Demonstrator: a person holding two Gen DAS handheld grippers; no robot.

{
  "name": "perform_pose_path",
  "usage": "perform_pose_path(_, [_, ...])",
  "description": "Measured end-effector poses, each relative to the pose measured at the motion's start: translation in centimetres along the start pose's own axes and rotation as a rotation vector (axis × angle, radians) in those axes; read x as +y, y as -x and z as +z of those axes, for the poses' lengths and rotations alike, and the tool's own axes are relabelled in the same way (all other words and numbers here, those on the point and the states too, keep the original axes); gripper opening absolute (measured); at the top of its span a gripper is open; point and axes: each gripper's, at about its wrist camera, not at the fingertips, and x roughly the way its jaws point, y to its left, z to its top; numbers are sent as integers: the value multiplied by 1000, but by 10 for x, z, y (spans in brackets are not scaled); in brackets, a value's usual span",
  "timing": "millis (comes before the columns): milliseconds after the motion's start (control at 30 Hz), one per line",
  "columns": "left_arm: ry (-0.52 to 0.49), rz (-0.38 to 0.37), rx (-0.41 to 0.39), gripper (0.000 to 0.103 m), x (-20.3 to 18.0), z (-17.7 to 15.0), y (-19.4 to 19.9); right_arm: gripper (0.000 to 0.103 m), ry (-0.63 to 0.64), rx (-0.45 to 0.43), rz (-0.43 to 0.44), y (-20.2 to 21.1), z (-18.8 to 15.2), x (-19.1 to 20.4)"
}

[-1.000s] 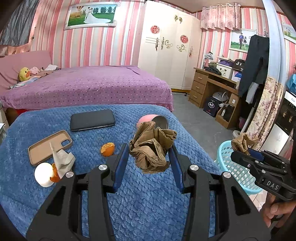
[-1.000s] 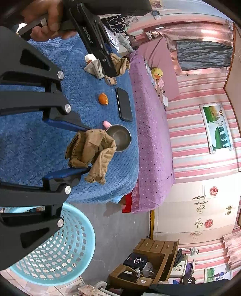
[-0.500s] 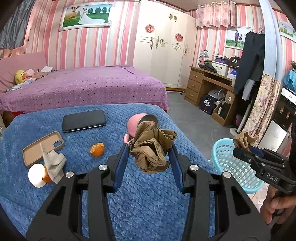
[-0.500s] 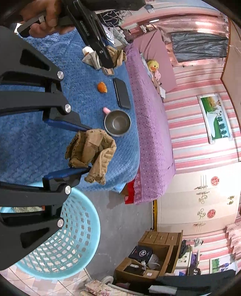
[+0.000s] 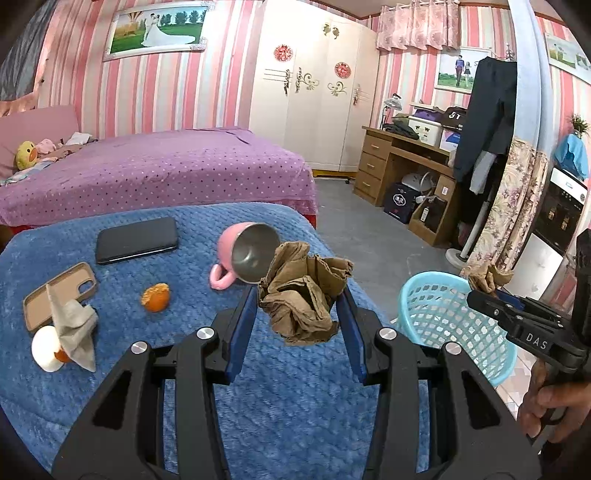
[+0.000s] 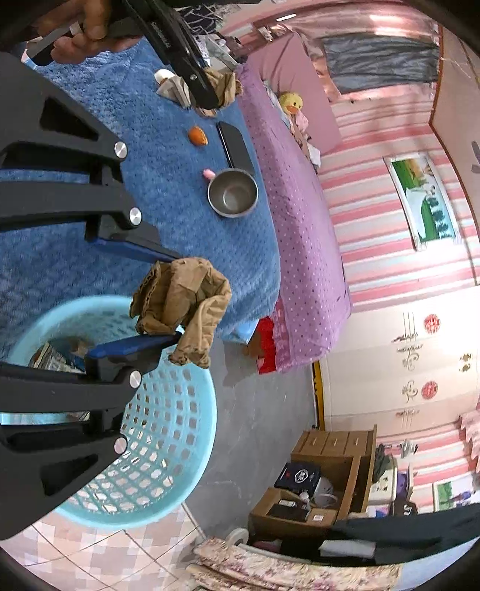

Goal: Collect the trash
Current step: 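Carry the brown piece over the wastebasket with the right tool while the left tool carries its piece, then open the right tool to drop the brown piece into the wastebasket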

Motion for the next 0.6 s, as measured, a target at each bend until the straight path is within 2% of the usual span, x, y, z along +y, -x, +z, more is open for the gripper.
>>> perform_pose_path(367, [6,-67,15,43,-28,2,-15,40,-57,-15,-85,3,1,-29])
perform_pose_path(500, [-3,-100,19,43,-44,1,-20,52,-48,-29,-183,3,1,-36])
perform_pose_path(533, [-9,-110,21,43,-50,1,-23,64,-52,-43,-208,5,2,-37])
perform_pose_path(600, [-18,-127,28,43,-59,1,-28,67,-73,-77,-238,12,5,-44])
